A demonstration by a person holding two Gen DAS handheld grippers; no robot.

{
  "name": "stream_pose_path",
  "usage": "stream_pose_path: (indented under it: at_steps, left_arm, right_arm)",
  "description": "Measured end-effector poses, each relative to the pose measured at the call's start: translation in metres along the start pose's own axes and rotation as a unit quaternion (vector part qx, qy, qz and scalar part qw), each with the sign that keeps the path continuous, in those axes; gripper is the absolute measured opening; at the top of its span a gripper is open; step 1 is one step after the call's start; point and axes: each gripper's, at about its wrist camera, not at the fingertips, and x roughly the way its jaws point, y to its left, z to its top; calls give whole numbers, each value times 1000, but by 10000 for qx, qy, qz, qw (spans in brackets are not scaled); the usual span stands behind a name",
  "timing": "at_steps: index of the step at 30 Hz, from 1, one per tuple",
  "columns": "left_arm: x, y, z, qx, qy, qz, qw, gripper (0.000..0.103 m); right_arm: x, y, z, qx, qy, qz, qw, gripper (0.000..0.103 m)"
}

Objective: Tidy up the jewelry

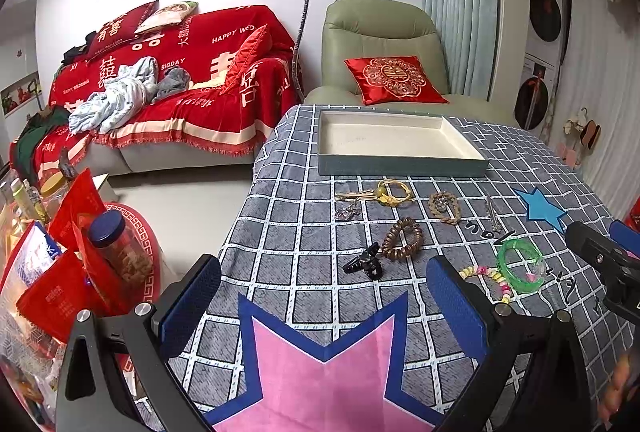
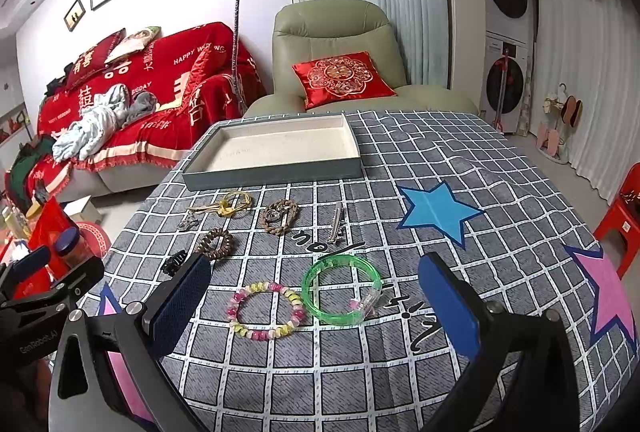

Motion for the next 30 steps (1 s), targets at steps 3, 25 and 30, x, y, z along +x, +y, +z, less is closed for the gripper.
stream_pose_path:
  at_steps: [3,25,30]
  left_arm:
    - [0,0,0,3,-1,-4,10000,103]
    - [4,3,-4,-36,92,17,9999,103]
    - [5,3,-4,-42,99,18,9999,103]
  right_arm:
    - [0,0,0,-1,-5,-1,10000,103]
    - [0,2,0,19,-3,19,10000,103]
    - [0,2,0,25,1,19,10000,103]
